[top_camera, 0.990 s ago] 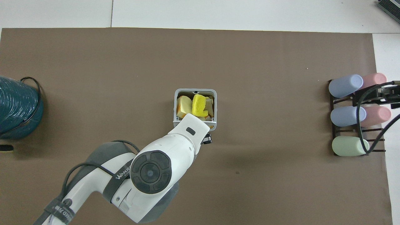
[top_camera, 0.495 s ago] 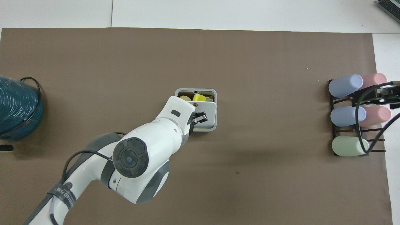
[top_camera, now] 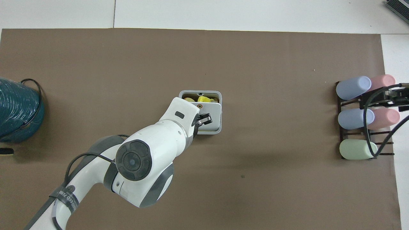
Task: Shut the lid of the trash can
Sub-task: 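Swing the white lid down over the bin with the left gripper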
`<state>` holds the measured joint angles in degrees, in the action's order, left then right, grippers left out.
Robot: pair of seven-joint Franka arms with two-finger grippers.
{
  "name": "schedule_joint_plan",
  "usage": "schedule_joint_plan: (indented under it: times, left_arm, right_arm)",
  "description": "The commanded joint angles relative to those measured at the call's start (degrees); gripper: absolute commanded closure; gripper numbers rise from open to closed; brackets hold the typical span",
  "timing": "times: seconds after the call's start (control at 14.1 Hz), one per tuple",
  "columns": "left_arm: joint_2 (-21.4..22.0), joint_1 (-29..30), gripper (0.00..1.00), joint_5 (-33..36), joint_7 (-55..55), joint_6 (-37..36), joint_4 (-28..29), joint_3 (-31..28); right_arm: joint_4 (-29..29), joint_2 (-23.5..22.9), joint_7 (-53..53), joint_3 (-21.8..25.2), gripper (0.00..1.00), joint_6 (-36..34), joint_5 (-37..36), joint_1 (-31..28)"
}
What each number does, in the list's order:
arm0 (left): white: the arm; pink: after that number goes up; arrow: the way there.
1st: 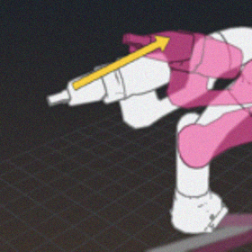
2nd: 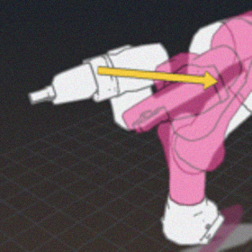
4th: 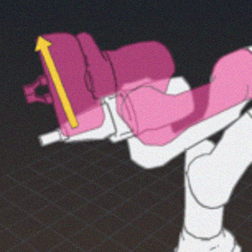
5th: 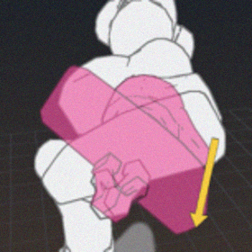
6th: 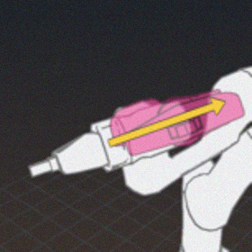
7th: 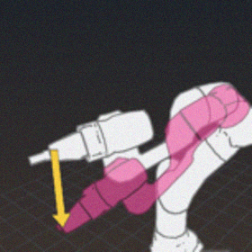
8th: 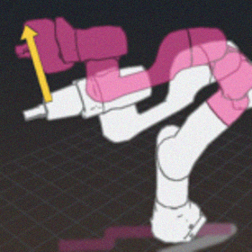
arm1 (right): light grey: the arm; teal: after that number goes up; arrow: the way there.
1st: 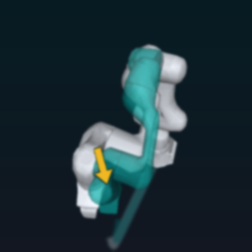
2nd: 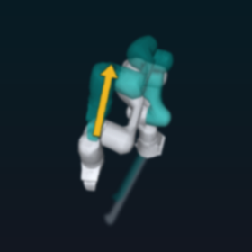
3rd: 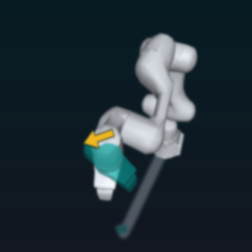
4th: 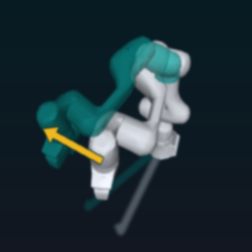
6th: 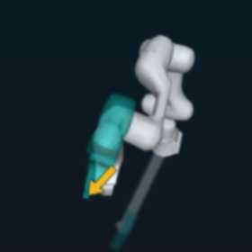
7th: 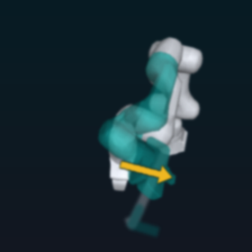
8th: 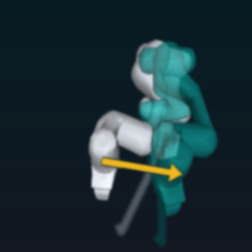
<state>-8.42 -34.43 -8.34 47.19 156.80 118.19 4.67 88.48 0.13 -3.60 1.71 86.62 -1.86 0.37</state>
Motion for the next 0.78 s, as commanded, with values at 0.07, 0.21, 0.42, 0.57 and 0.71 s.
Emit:
schedule_joint_plan:
  times: [0.07, 0.21, 0.42, 0.57, 0.71]
  left_arm:
    - [-6.2, 0.9, 1.00, -0.8, 0.1, 2.6, -4.8, 0.2]
    - [-7.3, 1.3, 1.00, -0.8, 0.1, 3.6, -4.9, 0.2]
    - [-8.3, 1.3, 1.00, -0.7, -0.2, 3.9, -4.9, 0.2]
    - [-8.9, 1.3, 1.00, -0.7, -0.3, 3.9, -5.1, 0.2]
    - [-8.8, 1.4, 1.00, -0.7, 0.4, 1.1, -7.1, 0.2]
  right_arm:
    - [2.1, 1.6, 1.2, -0.2, 0.00, 1.5, -0.8, -0.4]
    - [2.1, 1.6, 1.1, -0.2, 0.00, 1.5, -0.8, -0.4]
    - [2.2, 1.6, 1.1, -0.2, 0.00, 1.5, -0.8, -0.4]
    - [2.2, 1.7, 1.1, -0.2, 0.00, 1.5, -0.8, -0.4]
    - [2.2, 1.7, 1.1, -0.2, 0.00, 1.5, -0.8, -0.4]
